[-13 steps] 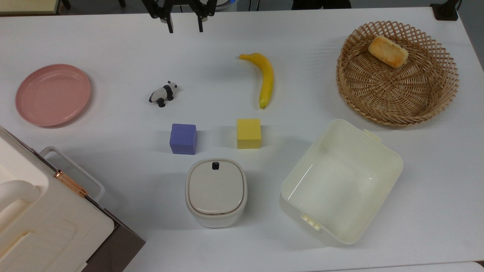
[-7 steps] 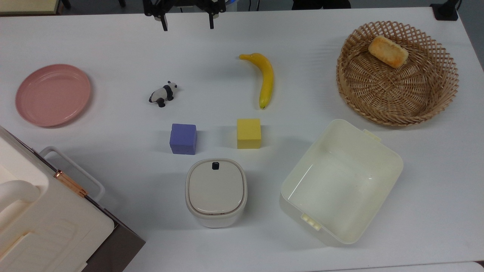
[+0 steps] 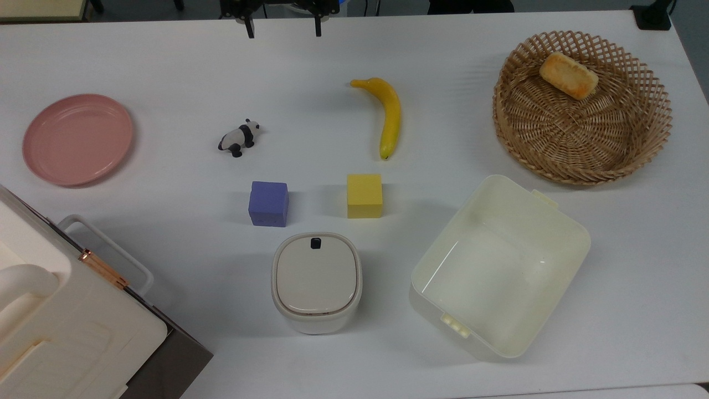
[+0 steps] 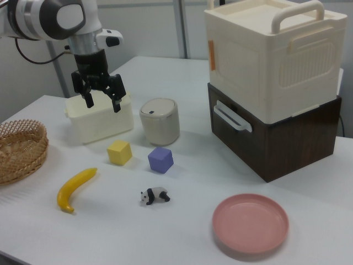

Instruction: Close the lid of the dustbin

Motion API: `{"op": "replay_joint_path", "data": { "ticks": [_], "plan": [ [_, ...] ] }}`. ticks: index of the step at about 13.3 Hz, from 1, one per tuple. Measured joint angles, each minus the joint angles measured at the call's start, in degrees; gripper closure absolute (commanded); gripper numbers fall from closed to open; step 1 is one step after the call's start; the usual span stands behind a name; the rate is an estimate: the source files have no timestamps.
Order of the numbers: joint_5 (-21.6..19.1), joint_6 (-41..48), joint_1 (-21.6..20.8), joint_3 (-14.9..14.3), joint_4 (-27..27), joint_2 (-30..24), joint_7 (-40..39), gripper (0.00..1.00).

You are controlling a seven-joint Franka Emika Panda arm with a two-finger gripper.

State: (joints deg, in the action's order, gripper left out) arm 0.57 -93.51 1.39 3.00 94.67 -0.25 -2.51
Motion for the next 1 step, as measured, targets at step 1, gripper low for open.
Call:
{"op": "replay_joint_path", "data": {
  "ticks": [1],
  "plan": [
    [0.0, 0.0, 0.0, 0.0, 0.0, -0.1, 0.0, 0.0]
  ]
}}
